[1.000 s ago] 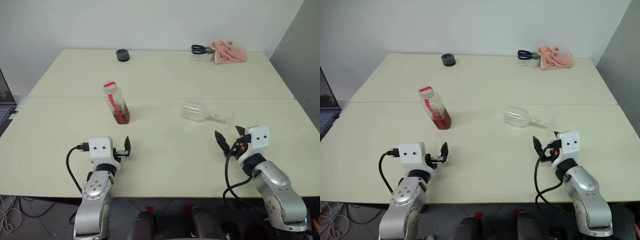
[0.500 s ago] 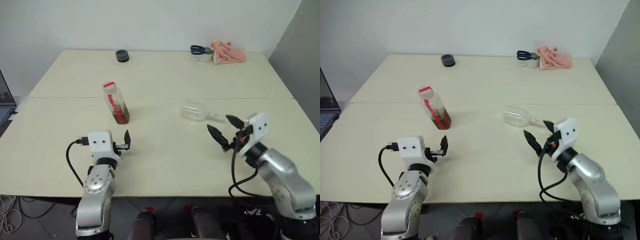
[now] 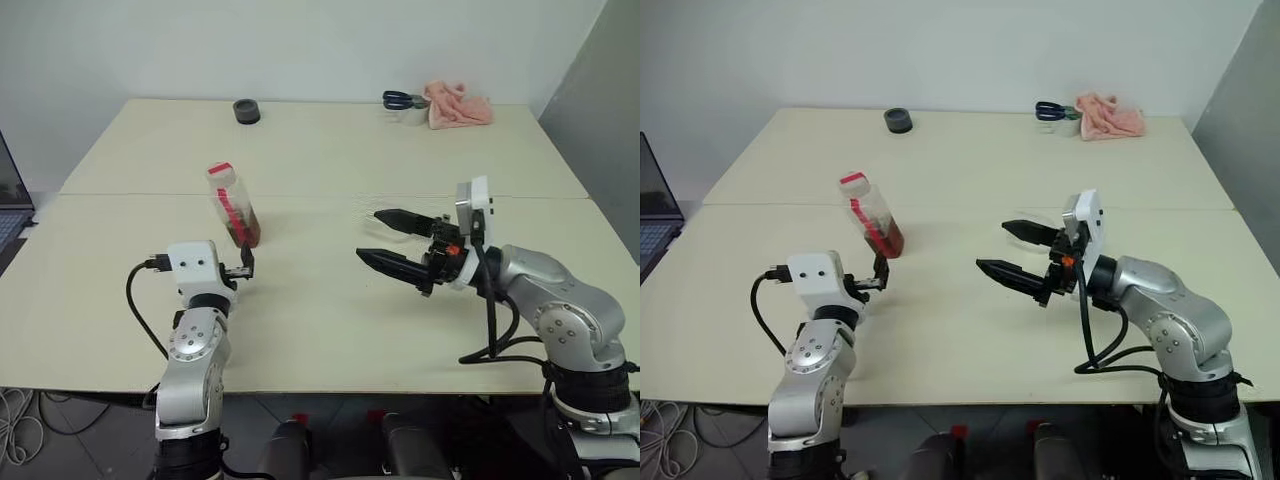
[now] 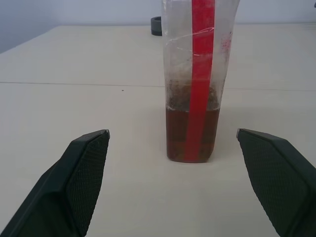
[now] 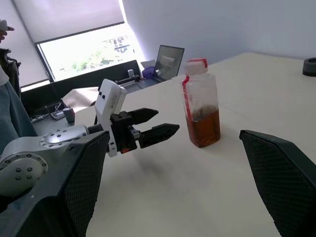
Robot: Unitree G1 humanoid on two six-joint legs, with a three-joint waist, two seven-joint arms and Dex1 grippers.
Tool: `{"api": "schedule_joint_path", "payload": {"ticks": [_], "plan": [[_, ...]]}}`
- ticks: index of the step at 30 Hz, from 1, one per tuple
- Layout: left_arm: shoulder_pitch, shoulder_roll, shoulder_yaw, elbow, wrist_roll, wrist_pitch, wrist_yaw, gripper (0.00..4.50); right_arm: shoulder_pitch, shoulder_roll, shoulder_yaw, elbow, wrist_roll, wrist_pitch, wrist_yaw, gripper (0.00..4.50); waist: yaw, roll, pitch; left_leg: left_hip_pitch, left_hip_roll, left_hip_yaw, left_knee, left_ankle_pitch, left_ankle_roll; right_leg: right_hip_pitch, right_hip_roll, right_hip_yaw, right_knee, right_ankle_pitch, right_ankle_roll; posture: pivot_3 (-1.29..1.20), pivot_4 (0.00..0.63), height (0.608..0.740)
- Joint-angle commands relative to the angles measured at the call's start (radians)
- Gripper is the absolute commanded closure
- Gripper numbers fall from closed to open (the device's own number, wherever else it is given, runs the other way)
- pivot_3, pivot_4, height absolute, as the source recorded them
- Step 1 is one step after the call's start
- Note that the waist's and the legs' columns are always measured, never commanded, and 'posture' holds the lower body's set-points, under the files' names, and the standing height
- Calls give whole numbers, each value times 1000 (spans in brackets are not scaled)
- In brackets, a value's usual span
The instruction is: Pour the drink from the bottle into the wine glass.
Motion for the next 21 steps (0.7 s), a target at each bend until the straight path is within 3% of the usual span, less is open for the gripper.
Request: {"api": "schedule_joint_path", "payload": {"ticks": [1,21], "plan": [[-25,10,-8,-8,1,-30,-15,40,-19,5,0,-9,-2,-25,11,0,0,0,0,0,0,0,0,0,0,0,0,0,0,0,0,0,150,740],[-240,61,24,255,-4,-124,-52,40,-22,24,-15,-31,9,-22,-56,0,0,0,0,0,0,-1,3,0,0,0,1,0,2,0,0,0,150,740]]}}
